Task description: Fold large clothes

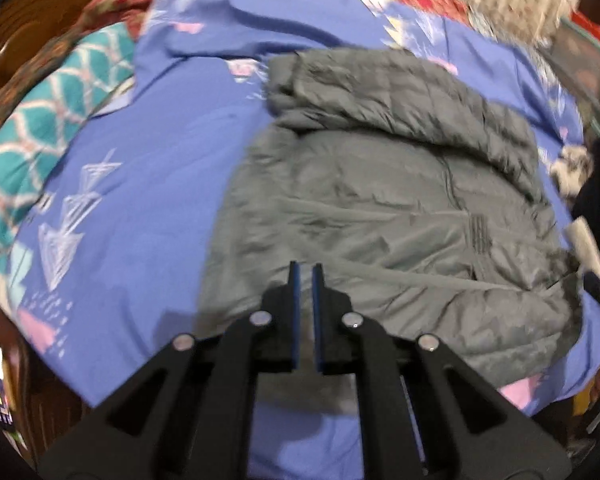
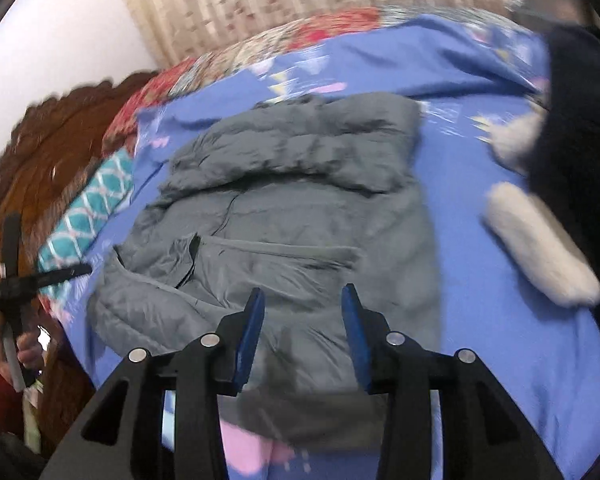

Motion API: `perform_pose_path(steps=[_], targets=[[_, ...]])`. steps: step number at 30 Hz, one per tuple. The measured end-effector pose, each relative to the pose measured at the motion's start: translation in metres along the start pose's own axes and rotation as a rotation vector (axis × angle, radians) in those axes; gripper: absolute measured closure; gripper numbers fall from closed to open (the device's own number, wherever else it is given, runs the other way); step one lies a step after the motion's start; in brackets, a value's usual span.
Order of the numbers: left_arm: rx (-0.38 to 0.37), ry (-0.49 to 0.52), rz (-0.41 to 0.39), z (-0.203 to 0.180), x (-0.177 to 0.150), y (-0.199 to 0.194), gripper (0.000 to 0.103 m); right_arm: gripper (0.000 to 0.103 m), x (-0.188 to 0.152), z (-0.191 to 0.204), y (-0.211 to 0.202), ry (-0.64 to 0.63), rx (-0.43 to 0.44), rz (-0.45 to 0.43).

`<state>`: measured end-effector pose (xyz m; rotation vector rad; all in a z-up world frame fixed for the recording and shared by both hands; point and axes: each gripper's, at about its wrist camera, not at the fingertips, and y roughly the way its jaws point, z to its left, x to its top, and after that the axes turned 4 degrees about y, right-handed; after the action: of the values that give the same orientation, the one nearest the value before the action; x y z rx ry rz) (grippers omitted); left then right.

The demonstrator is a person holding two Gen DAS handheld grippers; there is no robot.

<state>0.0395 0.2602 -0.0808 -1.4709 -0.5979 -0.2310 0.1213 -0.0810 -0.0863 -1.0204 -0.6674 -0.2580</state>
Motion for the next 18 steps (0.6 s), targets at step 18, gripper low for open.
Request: perform_pose_path(steps=[18], targets=[[0.157, 0.095, 0.114, -0.004, -0.014, 0.062, 0.097, 0.041, -0.018, -0.043, 0.04, 0.087, -0.038, 0.15]])
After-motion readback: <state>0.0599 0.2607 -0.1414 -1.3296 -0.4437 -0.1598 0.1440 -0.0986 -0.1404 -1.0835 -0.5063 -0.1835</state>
